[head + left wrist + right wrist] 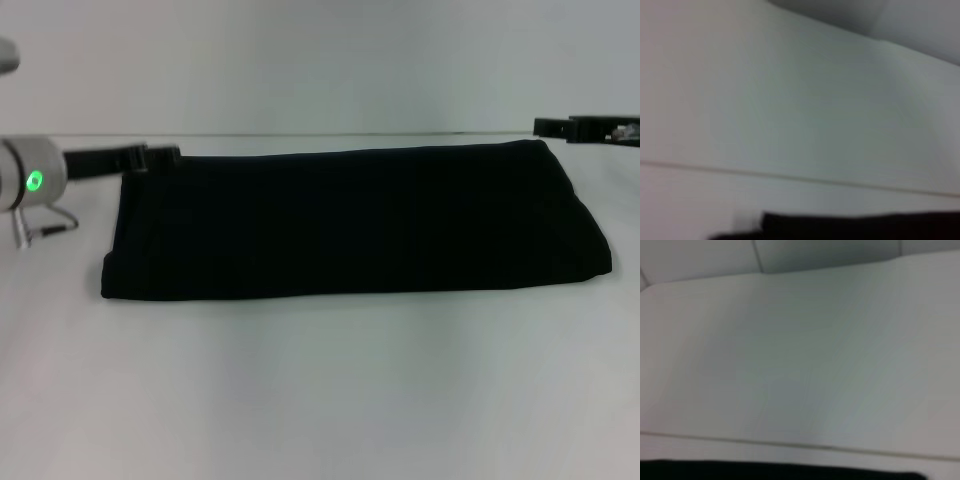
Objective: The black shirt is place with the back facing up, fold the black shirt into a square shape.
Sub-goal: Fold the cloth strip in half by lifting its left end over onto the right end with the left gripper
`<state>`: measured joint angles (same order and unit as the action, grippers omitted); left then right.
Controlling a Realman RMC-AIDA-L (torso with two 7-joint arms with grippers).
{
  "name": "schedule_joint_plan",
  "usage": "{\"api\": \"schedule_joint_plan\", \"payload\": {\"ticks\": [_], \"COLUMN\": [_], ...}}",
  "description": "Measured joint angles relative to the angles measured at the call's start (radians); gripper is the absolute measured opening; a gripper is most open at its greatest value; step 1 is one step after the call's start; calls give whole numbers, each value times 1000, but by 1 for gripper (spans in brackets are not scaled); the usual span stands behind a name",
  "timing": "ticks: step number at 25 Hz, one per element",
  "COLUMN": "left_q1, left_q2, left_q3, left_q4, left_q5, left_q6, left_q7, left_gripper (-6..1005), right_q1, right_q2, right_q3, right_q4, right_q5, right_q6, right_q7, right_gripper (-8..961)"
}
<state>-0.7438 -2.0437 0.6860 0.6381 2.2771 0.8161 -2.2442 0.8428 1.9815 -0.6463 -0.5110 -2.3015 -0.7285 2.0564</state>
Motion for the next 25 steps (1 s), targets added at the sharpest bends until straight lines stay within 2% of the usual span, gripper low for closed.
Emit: {"api": "schedule_joint_plan", "payload": {"ticks": [3,4,5,10,17,25], "left_q1": [52,85,85,155,197,209], "left_q2": [-1,0,0,1,1,-1], "left_q3": [0,-1,-1,-32,-87,-99], "left_q4": [64,100,100,158,160,162], "left_q5": [-4,-4,-4,3,53,58], "left_q6": [152,220,220,301,349,417], "left_q7": [-31,-50,-50,-67,-61,-15], "left_gripper": [647,694,721,858,853,852], "right_q1": [-46,-73,-73,-125,-177,-189], "right_q2": [-8,-14,-14,-38,-42,-43], "right_q3": [2,6,6,37,56,63], "right_q4": [-64,-92,-92,-110,-112,-107], "right_q5": [2,8,8,27,28,28], "right_q6": [-137,-221,-221,-391,-436,-430], "right_q7": [41,62,62,73,73,71], "right_gripper": [648,690,692,700,703,704]}}
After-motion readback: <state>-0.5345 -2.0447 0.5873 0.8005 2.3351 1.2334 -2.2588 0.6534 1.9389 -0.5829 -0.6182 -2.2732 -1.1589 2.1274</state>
